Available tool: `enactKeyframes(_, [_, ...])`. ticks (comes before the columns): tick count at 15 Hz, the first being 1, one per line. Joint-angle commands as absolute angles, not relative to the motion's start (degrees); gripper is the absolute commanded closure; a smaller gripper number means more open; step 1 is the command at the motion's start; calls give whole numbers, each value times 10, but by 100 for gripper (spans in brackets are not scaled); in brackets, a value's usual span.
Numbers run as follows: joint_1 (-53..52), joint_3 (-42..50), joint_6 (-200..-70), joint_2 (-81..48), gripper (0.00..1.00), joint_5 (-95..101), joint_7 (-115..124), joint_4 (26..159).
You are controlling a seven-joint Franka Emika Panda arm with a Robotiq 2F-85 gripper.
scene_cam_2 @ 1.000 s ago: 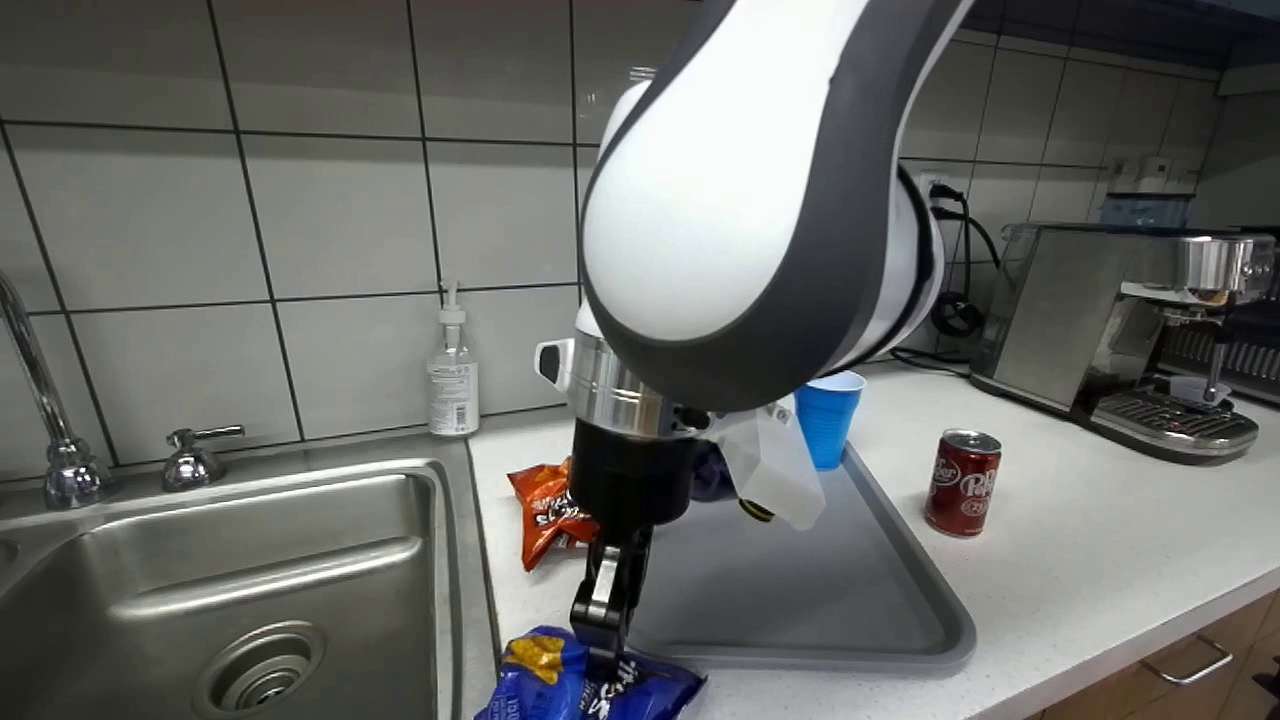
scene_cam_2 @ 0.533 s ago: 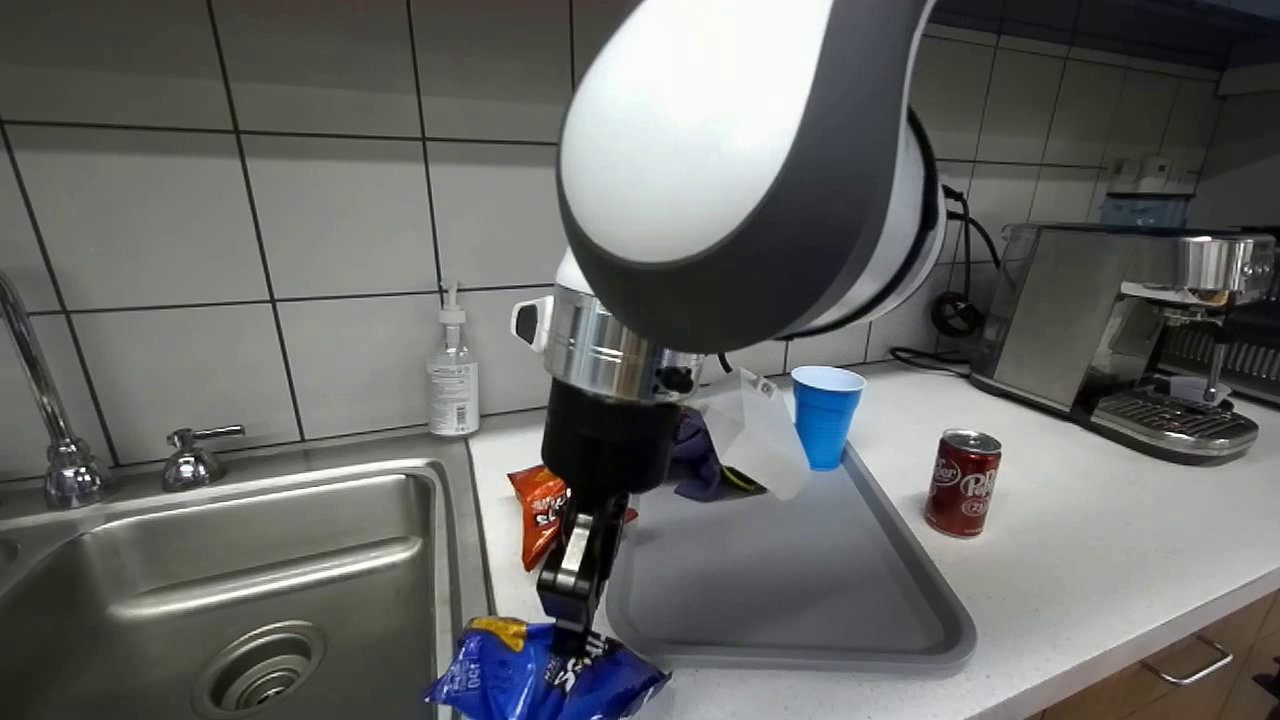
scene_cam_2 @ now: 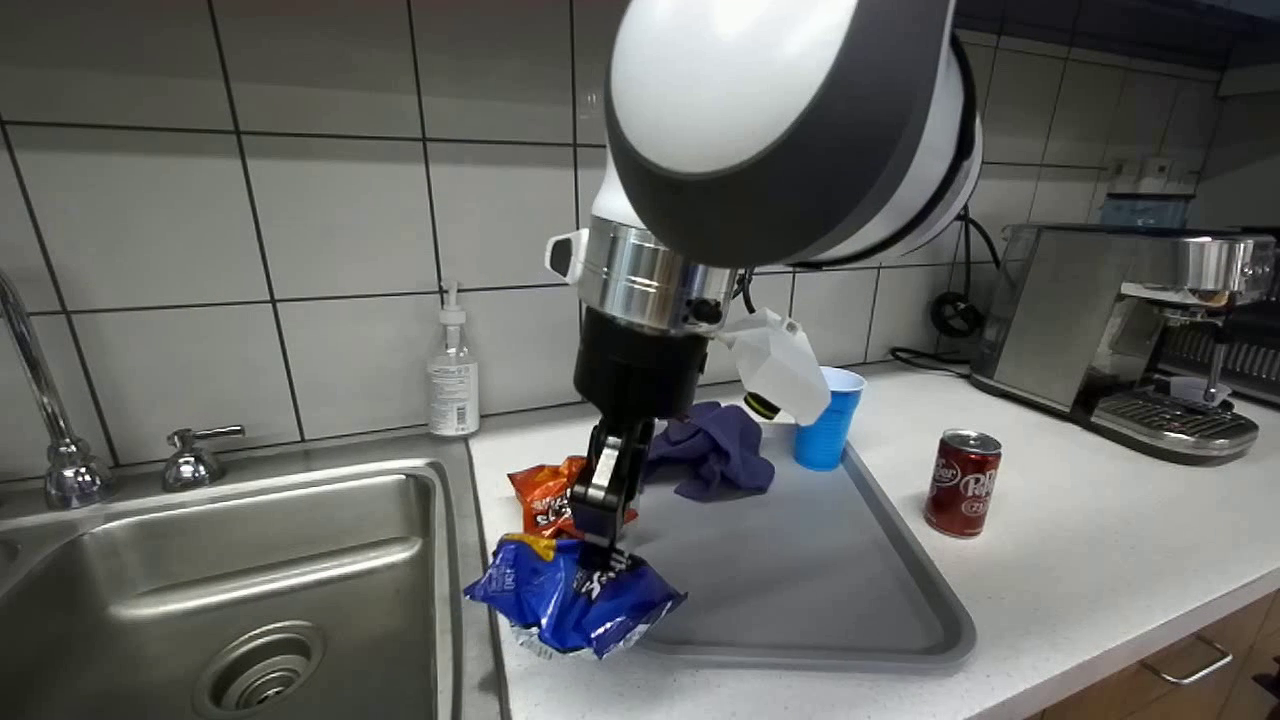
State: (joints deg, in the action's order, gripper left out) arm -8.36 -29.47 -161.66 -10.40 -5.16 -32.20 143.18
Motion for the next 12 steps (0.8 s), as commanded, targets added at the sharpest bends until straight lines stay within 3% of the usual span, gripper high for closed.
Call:
enactKeyframes(1, [-84, -266, -1602, -66, 100, -43, -325, 1450])
enactKeyframes(12, [-93, -158, -1593, -58, 100, 66, -263, 1465])
